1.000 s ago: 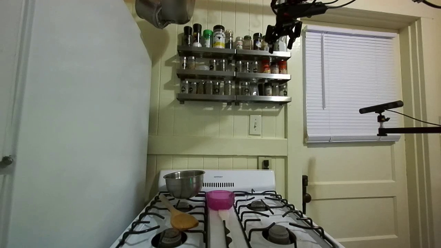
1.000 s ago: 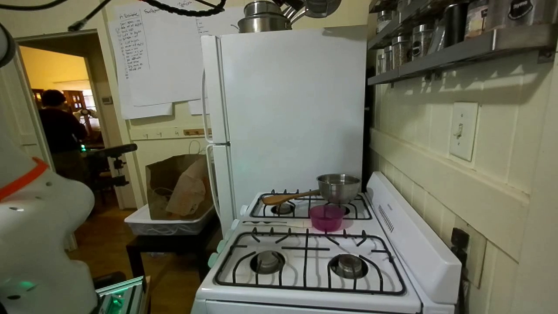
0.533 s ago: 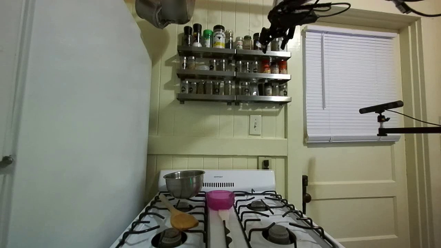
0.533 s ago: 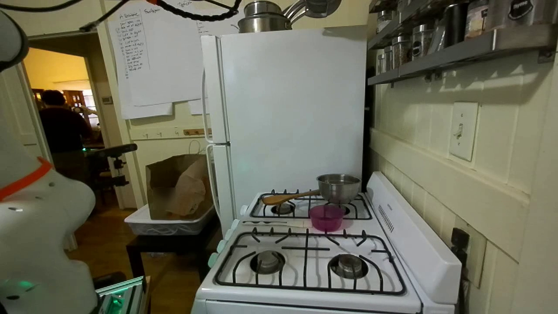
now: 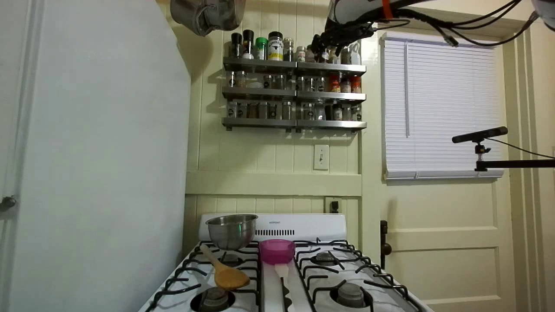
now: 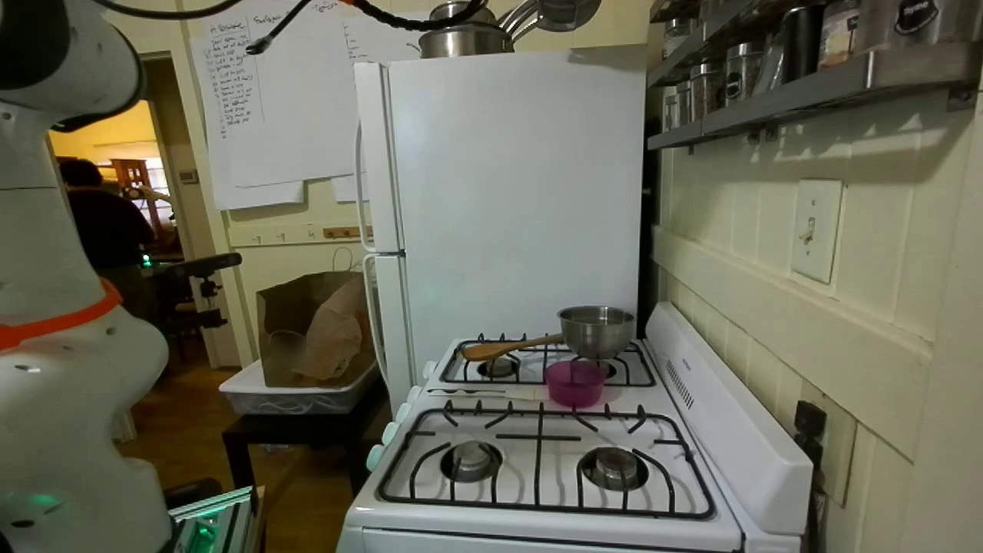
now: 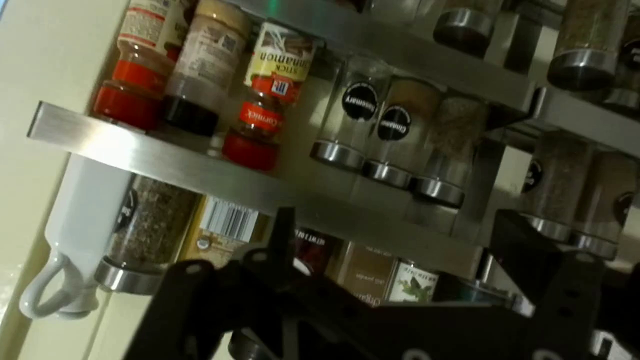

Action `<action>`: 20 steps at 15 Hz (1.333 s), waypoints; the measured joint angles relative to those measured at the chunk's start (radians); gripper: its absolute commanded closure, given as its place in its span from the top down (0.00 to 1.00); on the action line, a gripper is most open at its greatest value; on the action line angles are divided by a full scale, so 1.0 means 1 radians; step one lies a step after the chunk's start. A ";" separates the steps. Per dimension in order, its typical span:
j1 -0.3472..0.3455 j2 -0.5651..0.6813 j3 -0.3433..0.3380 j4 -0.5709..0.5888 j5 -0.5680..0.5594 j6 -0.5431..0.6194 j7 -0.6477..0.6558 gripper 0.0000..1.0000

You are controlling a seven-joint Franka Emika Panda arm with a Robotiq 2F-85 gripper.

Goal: Put one glass jar from the topmost shelf in the purple bowl.

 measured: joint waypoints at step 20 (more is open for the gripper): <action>0.056 0.375 0.027 0.528 -0.219 0.053 0.095 1.00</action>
